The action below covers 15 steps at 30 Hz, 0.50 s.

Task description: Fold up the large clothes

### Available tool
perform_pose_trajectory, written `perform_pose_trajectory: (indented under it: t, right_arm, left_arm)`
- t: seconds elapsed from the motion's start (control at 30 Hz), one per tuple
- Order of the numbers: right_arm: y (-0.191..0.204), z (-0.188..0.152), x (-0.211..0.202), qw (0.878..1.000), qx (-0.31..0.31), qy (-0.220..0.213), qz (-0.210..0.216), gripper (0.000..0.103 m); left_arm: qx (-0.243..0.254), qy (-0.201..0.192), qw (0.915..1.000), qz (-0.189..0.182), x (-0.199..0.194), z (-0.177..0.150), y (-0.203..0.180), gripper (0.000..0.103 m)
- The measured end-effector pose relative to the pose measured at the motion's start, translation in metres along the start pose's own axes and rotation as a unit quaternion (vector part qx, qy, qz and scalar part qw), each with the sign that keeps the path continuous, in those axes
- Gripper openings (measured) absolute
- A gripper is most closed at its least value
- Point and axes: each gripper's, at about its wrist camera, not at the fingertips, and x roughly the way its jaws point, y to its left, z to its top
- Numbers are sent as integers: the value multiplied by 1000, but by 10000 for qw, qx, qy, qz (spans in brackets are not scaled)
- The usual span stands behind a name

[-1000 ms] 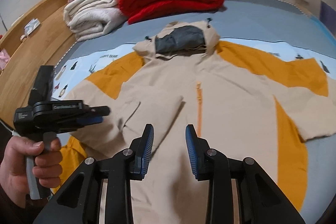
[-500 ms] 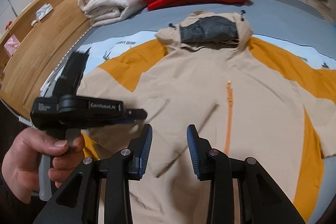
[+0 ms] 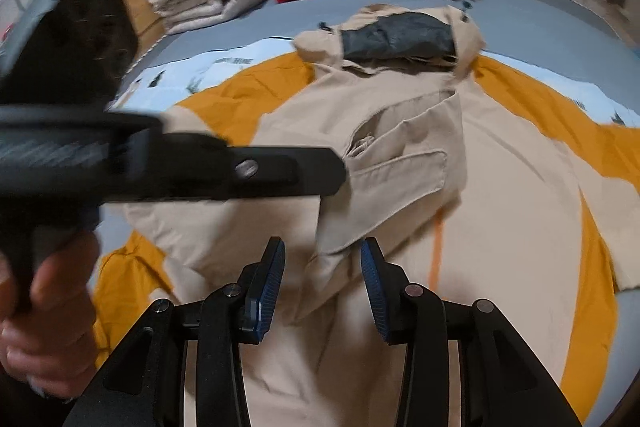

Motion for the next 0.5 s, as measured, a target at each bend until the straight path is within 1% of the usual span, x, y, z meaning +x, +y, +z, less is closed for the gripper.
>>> perform_pose_trajectory:
  t: [0.07,0.1,0.13,0.17,0.2,0.23,0.27,0.3,0.33,0.37,0.4,0.43,0.5]
  right_arm:
    - [-8,0,1,9997,133,8,-205,39]
    - [-12,0,1,9994,205,-4,-291,35]
    - [-16,0,1,9991,273,-5,-327,22]
    - [-22,0,0,9988,376,-11,-311,19]
    - [-27,1,-1,9985,475,-48,-279,17]
    - [-32,2,-5,9979,590,-124,-256,14]
    - [-38,5,-10,9970,690,-258,-248,13]
    - [-45,9,-20,9955,786,-484,-228,12]
    - [-54,16,-33,9926,886,-796,-218,12]
    - [-64,21,-45,9890,981,-1085,-225,11]
    - [-75,26,-58,9838,1099,-1395,-233,11]
    - [-92,31,-76,9749,1279,-1799,-277,11]
    - [-114,36,-95,9628,1496,-2193,-506,11]
  left_arm:
    - [-28,-20,10000,60,-3,0,2,3]
    - [-61,-59,9999,93,-6,1,3,3]
    - [-92,-107,9998,112,-9,2,6,3]
    - [-117,-171,9997,141,-12,4,8,3]
    - [-143,-280,9993,211,-16,5,9,3]
    - [-196,-501,9977,407,-28,9,12,3]
    - [-226,-651,9962,541,-34,10,14,3]
    - [-251,-884,9932,712,-47,13,16,3]
    - [-253,-1203,9880,936,-63,15,18,7]
    - [-254,-1481,9819,1155,-76,17,20,9]
    - [-273,-1802,9730,1414,-91,18,22,12]
    - [-314,-2110,9619,1707,-107,18,26,16]
    - [-387,-2457,9446,2140,-126,17,33,18]
